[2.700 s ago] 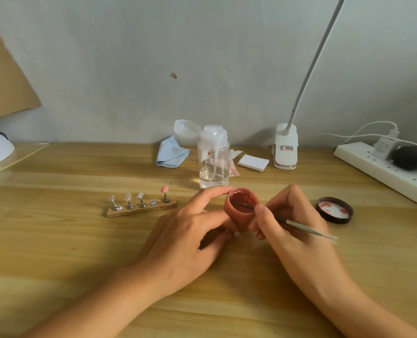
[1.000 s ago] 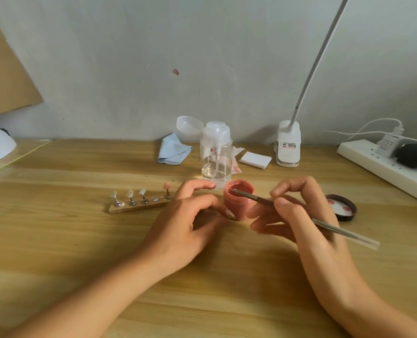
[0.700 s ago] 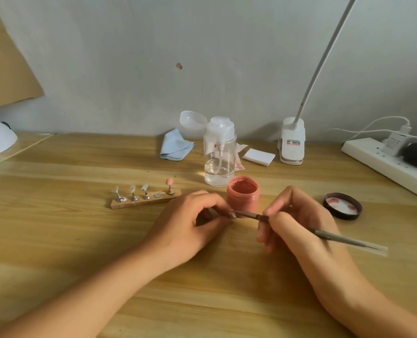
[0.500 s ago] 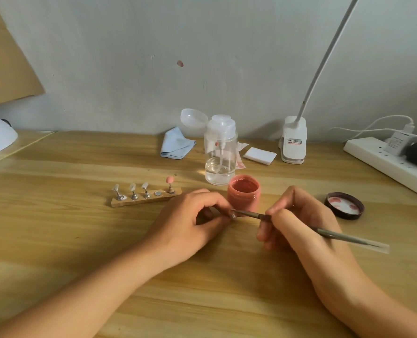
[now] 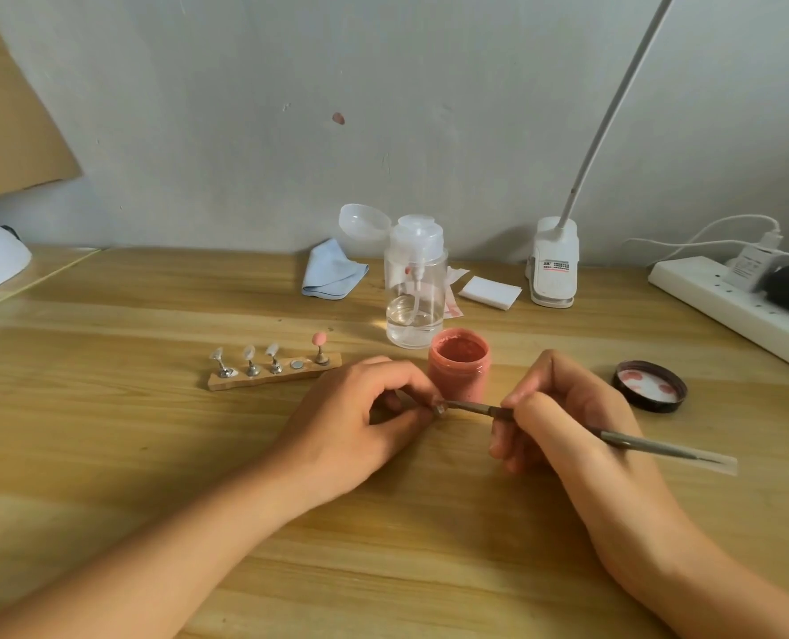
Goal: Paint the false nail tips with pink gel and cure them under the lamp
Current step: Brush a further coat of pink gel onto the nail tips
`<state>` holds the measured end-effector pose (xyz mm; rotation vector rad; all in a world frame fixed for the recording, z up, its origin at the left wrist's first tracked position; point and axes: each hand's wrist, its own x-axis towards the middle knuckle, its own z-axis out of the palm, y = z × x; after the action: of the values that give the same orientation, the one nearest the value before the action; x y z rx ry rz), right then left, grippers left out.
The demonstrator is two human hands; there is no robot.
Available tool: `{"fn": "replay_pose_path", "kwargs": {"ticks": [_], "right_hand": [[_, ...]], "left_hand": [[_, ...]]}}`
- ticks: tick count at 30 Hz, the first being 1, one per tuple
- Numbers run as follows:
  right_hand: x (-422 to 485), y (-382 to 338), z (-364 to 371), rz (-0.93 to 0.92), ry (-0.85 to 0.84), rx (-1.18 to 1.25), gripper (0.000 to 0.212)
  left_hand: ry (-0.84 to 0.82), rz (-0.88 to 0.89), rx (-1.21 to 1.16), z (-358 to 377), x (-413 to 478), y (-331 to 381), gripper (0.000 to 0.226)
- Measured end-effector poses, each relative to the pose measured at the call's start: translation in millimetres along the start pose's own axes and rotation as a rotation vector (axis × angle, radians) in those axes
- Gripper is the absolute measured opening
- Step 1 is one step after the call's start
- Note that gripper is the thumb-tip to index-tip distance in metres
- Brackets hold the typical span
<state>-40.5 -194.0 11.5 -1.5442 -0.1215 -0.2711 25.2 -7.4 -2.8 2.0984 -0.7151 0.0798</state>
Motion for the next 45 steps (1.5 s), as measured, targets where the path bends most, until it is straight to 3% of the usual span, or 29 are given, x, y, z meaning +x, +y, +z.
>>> {"fn": "replay_pose_path", "kwargs": {"ticks": [4,9,26,30,36,39,42,45], "right_hand": [[0,-3,-3,-0.065,0.035,0.079,0.01],[-5,-7,1,-0.275,0.102,-0.196,0.013],[6,3,-2,-0.132,0.226,-0.285,0.011],[4,2,-3,-0.147,0.211,-0.248,0.012],[-1,-3,-5,-0.187,0.152,-0.009,0.021],[-3,-5,-1,-0.143,0.036,0.083,0.024],[-3,-6,4,-0.063,0.0,0.046,0.003],[-4,-3,3,-0.016,0.027,0.036,0.015]], "left_hand": [[-0.007,0.005,0.003,0,0,1,0.022],[0.034,-0.005,0.053,0,0,2,0.022],[0.041,0.206,0.232,3,-7,14,0.024],[0.037,0.192,0.233,3,-7,13,0.02],[0.04,0.083,0.216,1,-5,9,0.015],[0.082,0.026,0.234,0,-3,7,0.019],[0.066,0.04,0.186,-1,-1,6,0.02],[0.042,0.054,0.143,-1,-1,5,0.015]]}}
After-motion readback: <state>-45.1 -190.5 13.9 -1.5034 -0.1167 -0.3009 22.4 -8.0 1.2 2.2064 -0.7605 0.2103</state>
